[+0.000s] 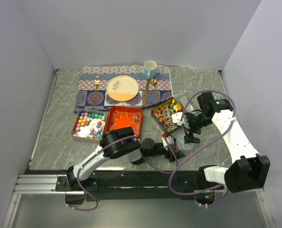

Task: Pack the candies
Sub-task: Screw the bottle lid onto the packing bottle.

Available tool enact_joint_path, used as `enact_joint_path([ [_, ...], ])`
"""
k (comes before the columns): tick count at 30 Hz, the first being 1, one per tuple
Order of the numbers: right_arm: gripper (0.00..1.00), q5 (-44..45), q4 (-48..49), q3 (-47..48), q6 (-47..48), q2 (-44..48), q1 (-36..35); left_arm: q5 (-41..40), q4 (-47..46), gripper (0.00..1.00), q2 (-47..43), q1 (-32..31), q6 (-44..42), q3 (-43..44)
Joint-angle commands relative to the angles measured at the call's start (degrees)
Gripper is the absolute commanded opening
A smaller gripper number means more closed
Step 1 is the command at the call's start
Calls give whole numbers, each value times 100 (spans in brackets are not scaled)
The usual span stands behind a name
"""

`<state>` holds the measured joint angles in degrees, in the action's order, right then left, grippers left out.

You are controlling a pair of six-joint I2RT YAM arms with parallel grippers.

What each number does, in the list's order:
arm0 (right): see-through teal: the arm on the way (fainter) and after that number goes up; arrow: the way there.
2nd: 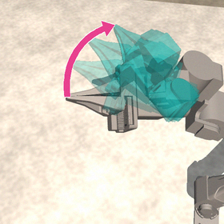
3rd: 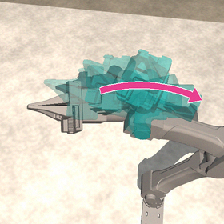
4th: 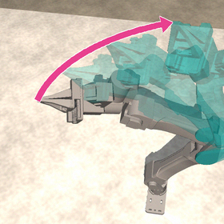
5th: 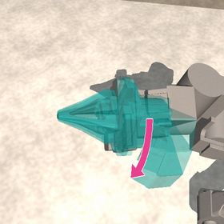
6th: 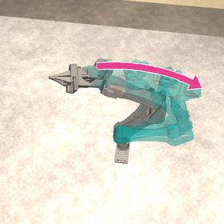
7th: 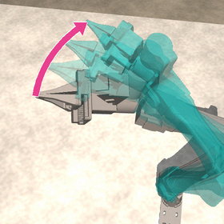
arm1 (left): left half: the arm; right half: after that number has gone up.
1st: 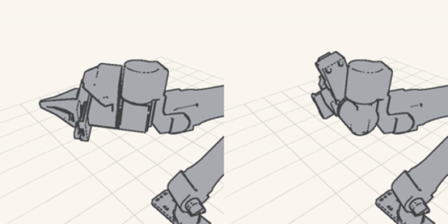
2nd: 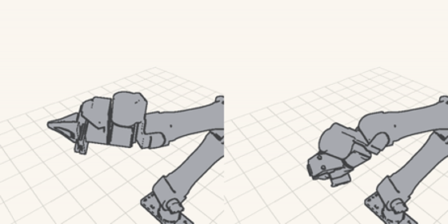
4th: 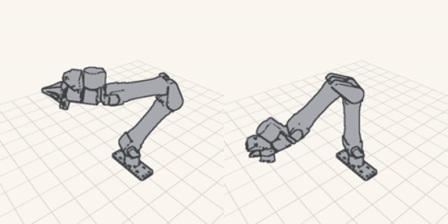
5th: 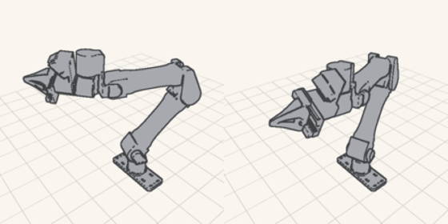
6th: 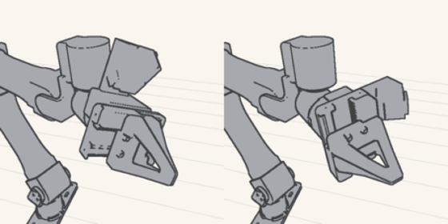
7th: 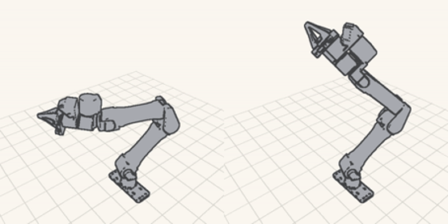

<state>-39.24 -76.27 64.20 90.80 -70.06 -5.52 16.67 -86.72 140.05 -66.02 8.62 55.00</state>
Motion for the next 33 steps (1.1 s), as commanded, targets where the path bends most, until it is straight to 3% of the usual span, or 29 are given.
enact_joint_path([
  [1, 100, -250, -644, -13, 95, -156, -502, -251, 1350, 1, 1200, 177, 649, -587],
  [9, 100, 65, -652, 48, -431, -920, -775, -225, 1315, 1, 1183, 177, 720, -578],
  [16, 100, 558, -652, -162, -265, -1132, -766, -366, 1377, 1, 1227, 247, 1123, -587],
  [23, 100, 1155, -644, -777, -160, -676, -653, -304, 1351, 1, 1314, 247, 1203, -578],
  [33, 100, 2183, -652, -1551, 34, 71, 296, -260, 1341, 1, 1341, 291, 1265, -605],
])
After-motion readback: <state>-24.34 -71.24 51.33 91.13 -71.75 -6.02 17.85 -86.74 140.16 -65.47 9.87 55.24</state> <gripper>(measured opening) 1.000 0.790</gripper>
